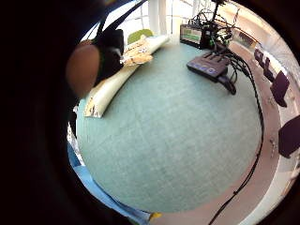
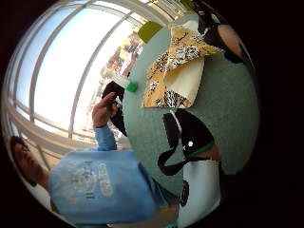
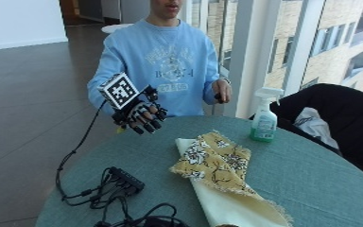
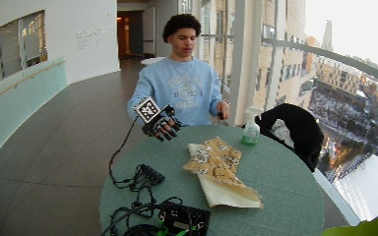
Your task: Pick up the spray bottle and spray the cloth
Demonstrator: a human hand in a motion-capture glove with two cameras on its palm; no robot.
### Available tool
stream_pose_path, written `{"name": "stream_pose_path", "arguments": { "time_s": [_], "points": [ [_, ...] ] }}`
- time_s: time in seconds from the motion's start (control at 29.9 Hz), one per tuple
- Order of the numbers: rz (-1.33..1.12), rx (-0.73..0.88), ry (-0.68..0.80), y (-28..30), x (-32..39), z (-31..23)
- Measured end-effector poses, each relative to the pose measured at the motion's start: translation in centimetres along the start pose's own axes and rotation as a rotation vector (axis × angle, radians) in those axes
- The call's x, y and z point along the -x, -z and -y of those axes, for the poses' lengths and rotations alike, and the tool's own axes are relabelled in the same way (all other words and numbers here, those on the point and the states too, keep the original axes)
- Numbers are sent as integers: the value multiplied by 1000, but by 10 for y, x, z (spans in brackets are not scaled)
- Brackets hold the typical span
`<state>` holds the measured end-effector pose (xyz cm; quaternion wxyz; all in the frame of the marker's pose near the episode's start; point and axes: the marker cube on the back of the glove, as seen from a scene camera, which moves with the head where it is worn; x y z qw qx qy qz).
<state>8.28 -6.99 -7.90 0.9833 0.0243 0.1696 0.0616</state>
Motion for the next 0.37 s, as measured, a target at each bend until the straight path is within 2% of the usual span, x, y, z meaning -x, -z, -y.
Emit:
{"name": "stream_pose_path", "arguments": {
  "time_s": [0.37],
  "points": [
    [-32, 3, 3, 3, -3, -6]
  ]
}}
